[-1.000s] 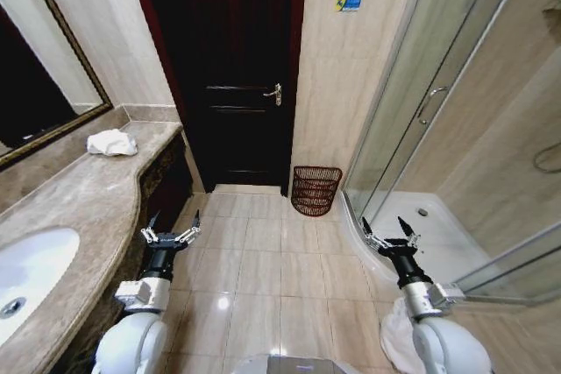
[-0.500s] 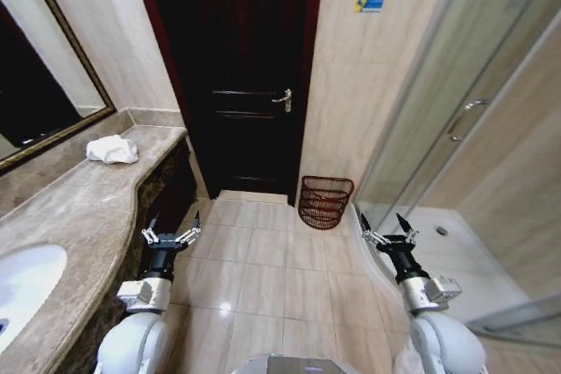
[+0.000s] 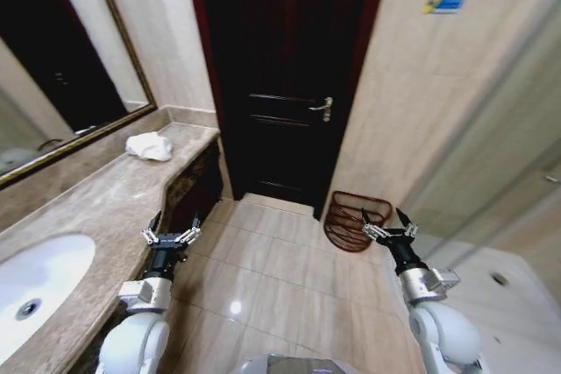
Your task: Discard the used towel into the hamper.
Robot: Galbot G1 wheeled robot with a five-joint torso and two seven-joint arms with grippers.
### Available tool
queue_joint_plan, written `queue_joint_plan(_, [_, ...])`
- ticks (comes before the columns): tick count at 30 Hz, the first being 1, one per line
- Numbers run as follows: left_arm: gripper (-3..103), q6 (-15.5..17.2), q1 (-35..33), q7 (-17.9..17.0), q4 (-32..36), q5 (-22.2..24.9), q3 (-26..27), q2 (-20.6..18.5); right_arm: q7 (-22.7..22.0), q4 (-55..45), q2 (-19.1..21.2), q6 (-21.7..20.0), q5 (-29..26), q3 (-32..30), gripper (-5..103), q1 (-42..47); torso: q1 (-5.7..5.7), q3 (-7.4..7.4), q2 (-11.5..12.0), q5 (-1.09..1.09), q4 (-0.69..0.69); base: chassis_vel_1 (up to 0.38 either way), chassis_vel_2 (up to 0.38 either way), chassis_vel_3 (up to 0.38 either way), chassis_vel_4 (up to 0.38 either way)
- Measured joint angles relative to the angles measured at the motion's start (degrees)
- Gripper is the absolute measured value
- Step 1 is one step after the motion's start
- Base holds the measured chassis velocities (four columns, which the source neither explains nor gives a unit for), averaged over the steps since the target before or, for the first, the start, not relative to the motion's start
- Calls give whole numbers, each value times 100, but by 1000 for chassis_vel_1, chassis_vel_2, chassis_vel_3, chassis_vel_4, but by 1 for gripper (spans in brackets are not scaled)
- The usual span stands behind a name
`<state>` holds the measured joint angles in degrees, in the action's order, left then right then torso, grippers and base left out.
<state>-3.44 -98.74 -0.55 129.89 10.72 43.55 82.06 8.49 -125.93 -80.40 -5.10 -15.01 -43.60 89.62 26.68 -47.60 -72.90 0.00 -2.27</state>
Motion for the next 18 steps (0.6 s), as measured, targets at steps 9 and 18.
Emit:
queue_joint_plan(9, [100,34,23,2,-12,-70,-60,106,-5,80,109,-41,-69,-26,100,-119,0,0,0,2,-2,-8,264,267,-9])
queue_joint_plan(18, [100,77,-41,-26,-52,-71,-28,77,-2,114,76,-32,-73,7,100,-163,0,0,0,-4,1,-28,275,271,-25])
